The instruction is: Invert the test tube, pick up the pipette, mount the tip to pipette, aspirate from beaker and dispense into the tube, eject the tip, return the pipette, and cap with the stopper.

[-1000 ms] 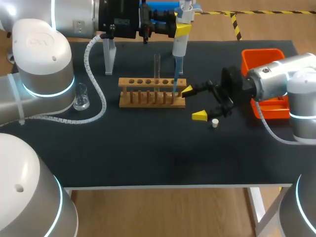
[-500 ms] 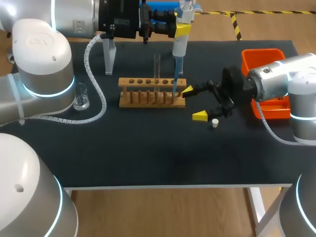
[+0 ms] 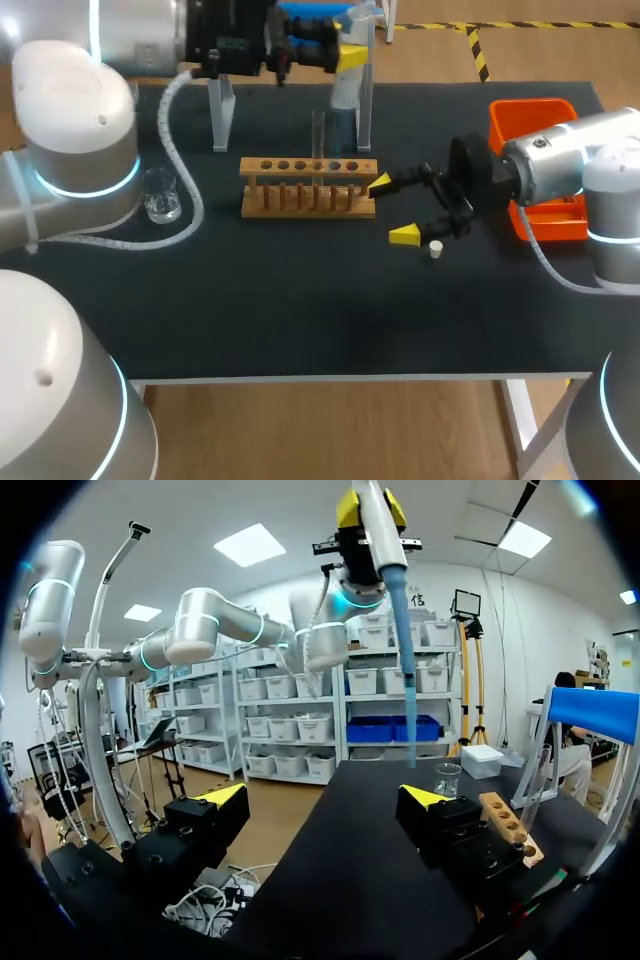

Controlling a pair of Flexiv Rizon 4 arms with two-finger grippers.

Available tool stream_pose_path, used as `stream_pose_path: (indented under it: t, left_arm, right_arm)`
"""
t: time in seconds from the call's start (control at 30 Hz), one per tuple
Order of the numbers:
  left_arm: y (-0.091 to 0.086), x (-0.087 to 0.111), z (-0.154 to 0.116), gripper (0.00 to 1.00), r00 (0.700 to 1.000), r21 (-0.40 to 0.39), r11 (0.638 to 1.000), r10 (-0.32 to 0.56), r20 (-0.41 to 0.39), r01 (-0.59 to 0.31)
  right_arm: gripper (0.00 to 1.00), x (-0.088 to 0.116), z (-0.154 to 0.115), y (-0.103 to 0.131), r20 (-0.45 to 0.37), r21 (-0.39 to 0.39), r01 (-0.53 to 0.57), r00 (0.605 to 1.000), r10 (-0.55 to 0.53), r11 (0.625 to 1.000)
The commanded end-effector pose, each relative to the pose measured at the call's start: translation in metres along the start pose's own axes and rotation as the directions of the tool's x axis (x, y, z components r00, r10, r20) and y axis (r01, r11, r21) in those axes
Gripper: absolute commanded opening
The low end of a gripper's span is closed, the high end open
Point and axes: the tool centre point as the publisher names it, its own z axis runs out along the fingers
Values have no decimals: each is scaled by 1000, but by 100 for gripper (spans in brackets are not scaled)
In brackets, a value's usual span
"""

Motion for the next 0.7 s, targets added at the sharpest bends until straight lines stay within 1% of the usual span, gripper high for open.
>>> stream_pose_path:
  t: [0.03,0.2,0.3,0.37,0.7]
  left_arm:
    - [11,-8,-55,0,1000,-10,1000,8,13,-7]
    - [24,-27,-94,0,998,-13,1000,23,59,-22]
    - [35,-38,-113,0,996,-12,1000,20,83,-19]
    - [43,-45,-125,0,994,-18,1000,8,105,-6]
    - [79,-79,-176,0,988,1,1000,-2,153,2]
  right_arm:
    - [100,0,0,0,-1,2,0,1000,0,1000]
    - [100,0,0,0,-1,2,0,1000,0,1000]
    - [100,0,0,0,-1,2,0,1000,0,1000]
    - [100,0,0,0,-1,2,0,1000,0,1000]
    - [100,0,0,0,-1,2,0,1000,0,1000]
